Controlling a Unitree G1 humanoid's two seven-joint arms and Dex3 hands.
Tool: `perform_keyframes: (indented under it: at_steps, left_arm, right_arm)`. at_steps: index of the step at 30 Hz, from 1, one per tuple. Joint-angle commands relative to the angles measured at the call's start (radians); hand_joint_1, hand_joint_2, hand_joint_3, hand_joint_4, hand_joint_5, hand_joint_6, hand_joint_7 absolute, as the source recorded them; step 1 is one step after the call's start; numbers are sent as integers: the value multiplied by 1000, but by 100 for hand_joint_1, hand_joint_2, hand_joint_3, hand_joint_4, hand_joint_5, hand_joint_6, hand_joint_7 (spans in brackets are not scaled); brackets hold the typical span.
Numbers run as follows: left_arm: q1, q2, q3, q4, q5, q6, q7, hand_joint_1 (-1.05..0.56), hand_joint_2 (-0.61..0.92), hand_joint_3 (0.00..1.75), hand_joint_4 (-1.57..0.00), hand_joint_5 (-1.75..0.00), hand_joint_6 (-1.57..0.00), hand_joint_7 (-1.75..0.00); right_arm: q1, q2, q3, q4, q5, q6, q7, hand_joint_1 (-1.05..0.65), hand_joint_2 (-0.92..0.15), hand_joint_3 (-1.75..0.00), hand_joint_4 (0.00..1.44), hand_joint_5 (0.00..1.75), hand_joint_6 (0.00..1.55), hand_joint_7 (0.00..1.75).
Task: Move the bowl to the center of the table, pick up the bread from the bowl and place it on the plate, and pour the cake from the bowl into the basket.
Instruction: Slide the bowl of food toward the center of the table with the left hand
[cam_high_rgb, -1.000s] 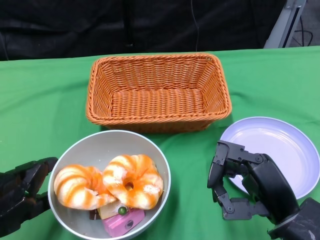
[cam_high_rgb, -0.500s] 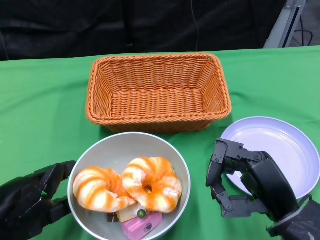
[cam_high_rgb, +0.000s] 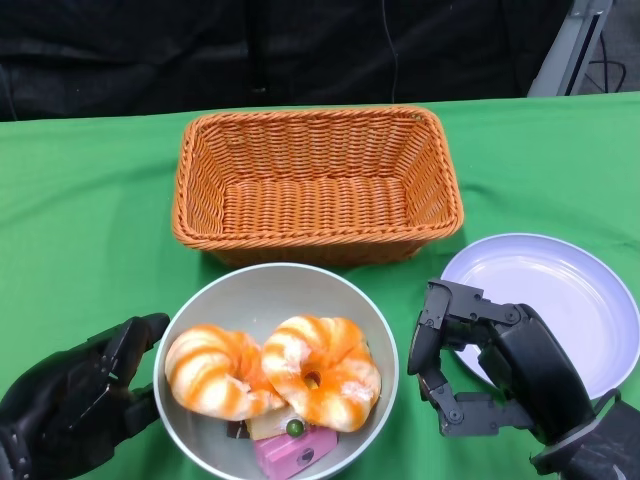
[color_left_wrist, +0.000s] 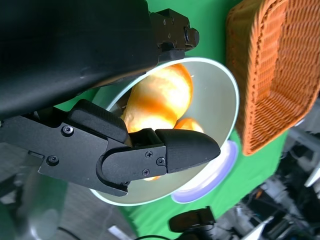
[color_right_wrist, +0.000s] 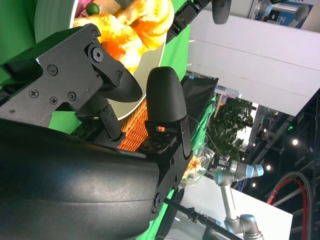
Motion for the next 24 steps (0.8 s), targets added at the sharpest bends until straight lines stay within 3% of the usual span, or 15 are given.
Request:
perform_keyframes:
  at_steps: [1,14,19,24]
  left_arm:
    - [6,-18,25,-16,-16,-29,19,-83,92,60,0,0,0,0]
    - [19,-84,98,-2,-3,-185,78,-80,92,55,0,0,0,0]
    - [16,-119,130,7,9,-260,139,-75,92,46,-7,-4,-6,-3]
    - [29,-129,115,23,123,-444,185,-69,92,40,-23,-11,-18,-7]
  right_arm:
    - [-5,-6,-1,12,5,-6,3,-5,-53,-123,82,175,66,159]
    - [-14,-2,-2,28,-10,-13,-13,-5,-51,-126,82,175,66,158]
    - [-12,2,-1,24,1,-9,-8,-5,-51,-127,81,175,66,158]
    - [-11,0,-5,24,-4,-13,-12,-6,-51,-127,81,175,66,158]
